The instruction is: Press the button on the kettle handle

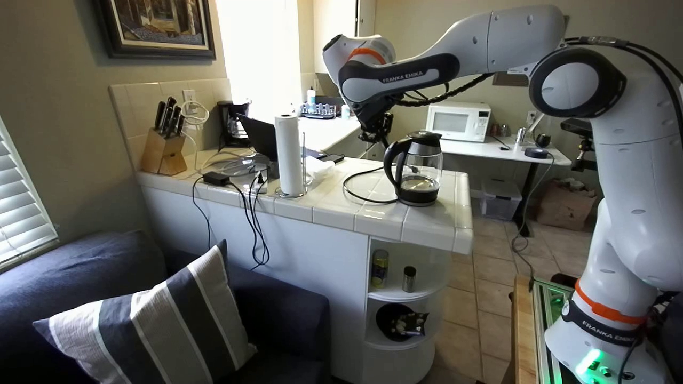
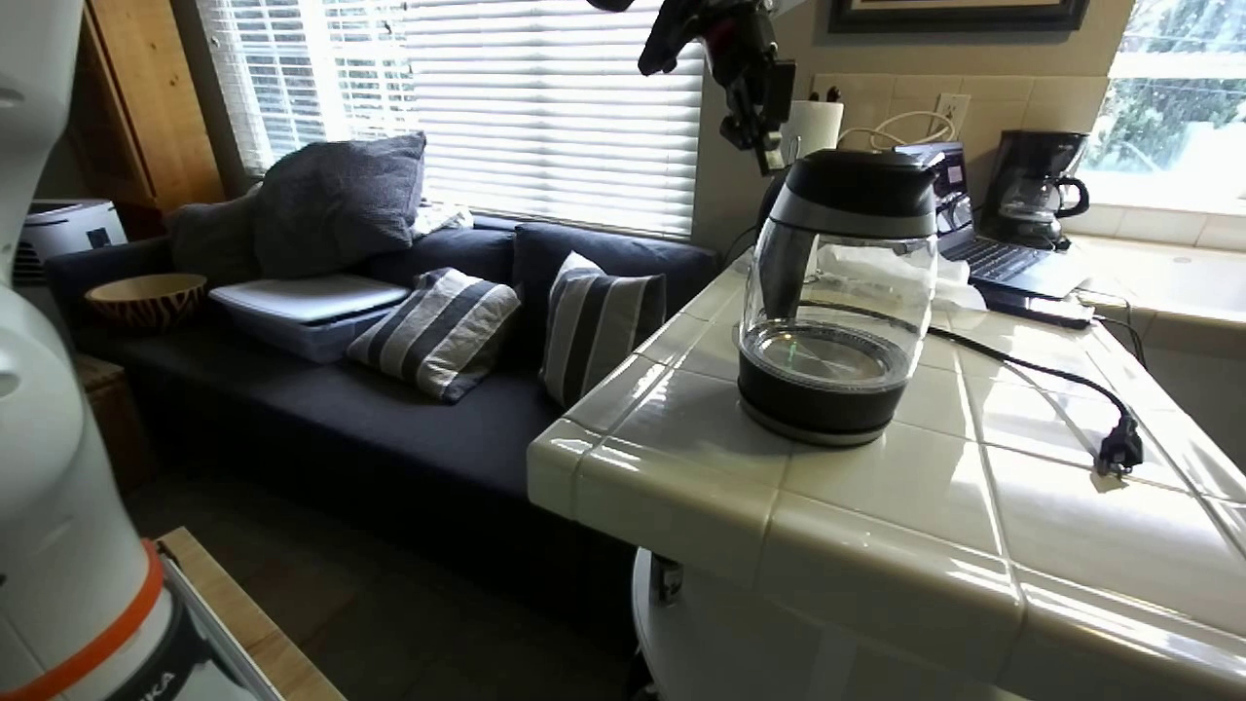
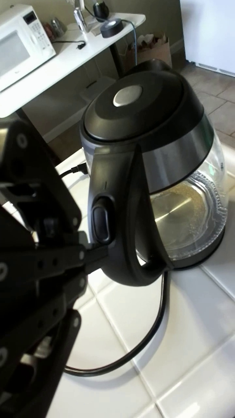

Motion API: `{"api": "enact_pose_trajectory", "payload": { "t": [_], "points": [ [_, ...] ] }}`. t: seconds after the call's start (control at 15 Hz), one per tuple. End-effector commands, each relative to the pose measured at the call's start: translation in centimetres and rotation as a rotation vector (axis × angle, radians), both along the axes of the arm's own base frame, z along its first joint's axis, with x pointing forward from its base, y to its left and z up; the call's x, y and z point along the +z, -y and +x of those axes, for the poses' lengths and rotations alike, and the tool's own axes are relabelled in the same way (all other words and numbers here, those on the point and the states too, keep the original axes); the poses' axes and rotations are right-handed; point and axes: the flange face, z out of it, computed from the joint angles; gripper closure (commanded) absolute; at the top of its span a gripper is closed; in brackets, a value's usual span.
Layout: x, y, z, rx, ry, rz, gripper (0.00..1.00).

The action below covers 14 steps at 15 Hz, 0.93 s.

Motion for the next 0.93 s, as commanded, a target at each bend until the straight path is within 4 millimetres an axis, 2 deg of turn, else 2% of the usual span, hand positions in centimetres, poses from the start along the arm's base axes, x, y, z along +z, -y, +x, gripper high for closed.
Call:
{"api": "enact_pose_trajectory", "payload": {
  "t": [0.0,0.07,0.13,0.2,0.53,0.87],
  "points": [
    [3.5,-0.6,-2.1,-0.044,-0.002,0.081,1.0],
    [4.3,-0.4,-3.2,-0.044,-0.037,0.109,1.0],
    [5.1,-0.2,-4.2,-0.034,-0.057,0.117,0.74],
    [5.8,0.1,-5.3,-0.021,-0.069,0.136,0.73],
    [9.7,3.1,-11.0,0.115,0.019,0.289,0.38],
    [11.4,6.9,-17.7,0.193,0.173,0.47,0.01]
  ]
}}
